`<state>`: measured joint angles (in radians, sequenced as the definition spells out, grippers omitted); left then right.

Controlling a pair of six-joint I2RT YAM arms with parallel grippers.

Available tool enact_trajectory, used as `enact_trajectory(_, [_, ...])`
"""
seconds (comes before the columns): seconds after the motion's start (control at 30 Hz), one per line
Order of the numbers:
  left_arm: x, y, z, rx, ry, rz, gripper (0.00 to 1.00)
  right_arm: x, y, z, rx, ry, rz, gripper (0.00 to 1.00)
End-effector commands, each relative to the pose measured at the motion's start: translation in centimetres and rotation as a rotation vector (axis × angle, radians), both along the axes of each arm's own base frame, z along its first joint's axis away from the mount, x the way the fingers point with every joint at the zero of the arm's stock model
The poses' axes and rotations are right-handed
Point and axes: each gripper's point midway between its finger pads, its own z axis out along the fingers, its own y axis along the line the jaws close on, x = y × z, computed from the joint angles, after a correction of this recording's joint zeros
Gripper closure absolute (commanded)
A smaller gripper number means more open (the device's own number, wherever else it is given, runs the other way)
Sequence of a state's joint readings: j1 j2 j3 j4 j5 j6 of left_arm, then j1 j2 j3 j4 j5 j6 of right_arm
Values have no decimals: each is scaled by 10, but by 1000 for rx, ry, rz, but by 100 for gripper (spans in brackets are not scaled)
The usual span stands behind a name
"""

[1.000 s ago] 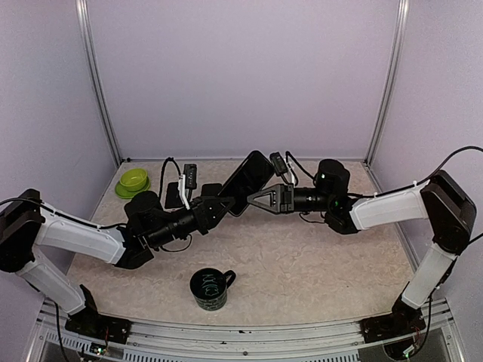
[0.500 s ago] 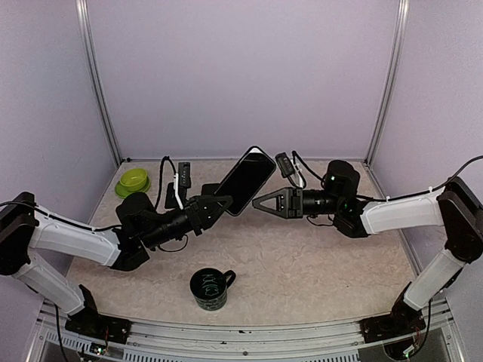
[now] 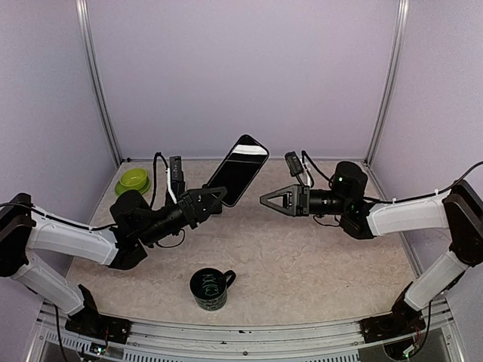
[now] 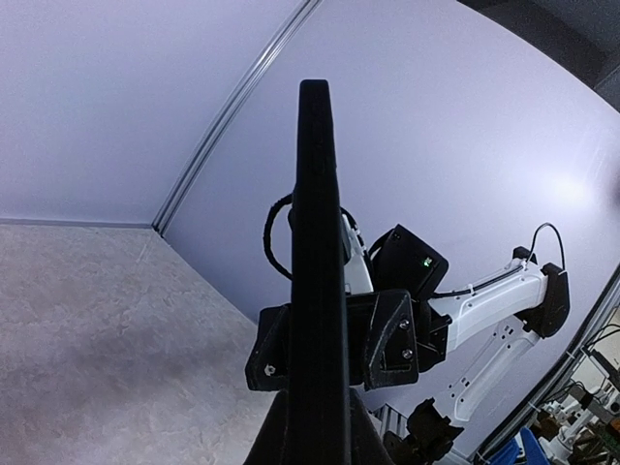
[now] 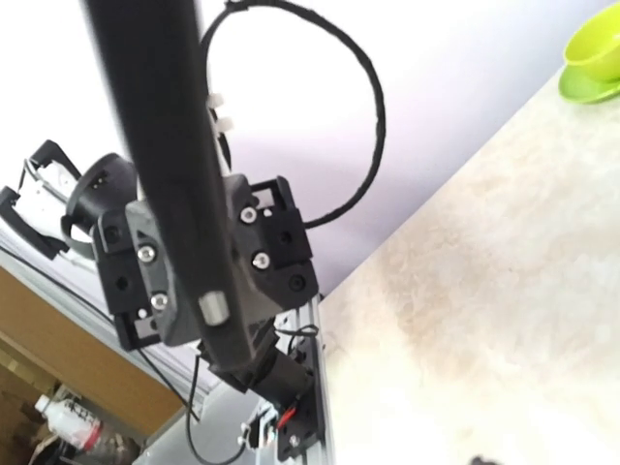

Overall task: Put the phone into the phone case
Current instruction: Pass from the left arm to the right

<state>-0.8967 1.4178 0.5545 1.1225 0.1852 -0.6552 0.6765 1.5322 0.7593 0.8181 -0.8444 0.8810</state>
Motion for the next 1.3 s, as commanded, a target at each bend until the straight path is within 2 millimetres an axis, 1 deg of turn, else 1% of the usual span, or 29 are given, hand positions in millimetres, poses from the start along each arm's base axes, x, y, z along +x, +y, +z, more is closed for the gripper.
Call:
enact_trajectory(0.0, [-7, 5, 38, -131, -70, 0, 100, 6, -7, 22, 78, -69, -59, 30])
enact_trajectory(0.17, [-6, 3, 36, -153, -51, 2, 100, 8, -6, 38, 150, -100, -64, 29])
enact_trajectory(0.23, [-5, 2, 34, -159, -44, -1, 100, 10, -3, 42, 162, -105, -62, 29])
enact_trajectory(0.37, [-5, 2, 34, -180, -36, -1, 100, 13, 6, 44, 173, -105, -55, 29])
enact_trajectory(0.5, [-7, 1, 32, -197, -38, -9, 100, 16, 15, 41, 180, -88, -42, 30])
enact_trajectory(0.57, [-8, 1, 31, -205, -33, -10, 100, 16, 20, 44, 197, -81, -30, 31])
enact_trajectory(0.67, [-7, 0, 27, -206, -26, -9, 100, 16, 27, 46, 211, -78, -16, 33])
enact_trajectory(0.77, [-8, 0, 24, -208, -23, -5, 100, 17, 34, 47, 215, -73, -5, 37])
enact_trajectory(0.83, [-9, 1, 23, -216, -22, -2, 100, 17, 37, 48, 223, -66, 5, 42])
enact_trajectory(1.0, [-8, 5, 21, -247, -11, 11, 100, 16, 40, 50, 258, -49, 34, 64])
enact_trajectory(1.1, [-6, 4, 18, -244, -4, 15, 98, 14, 41, 51, 272, -43, 53, 80])
enact_trajectory(1.17, [-6, 4, 16, -240, -1, 15, 93, 14, 43, 49, 265, -33, 58, 90])
enact_trajectory(1.27, [-4, 3, 13, -222, 7, 23, 81, 14, 44, 48, 246, -26, 67, 97])
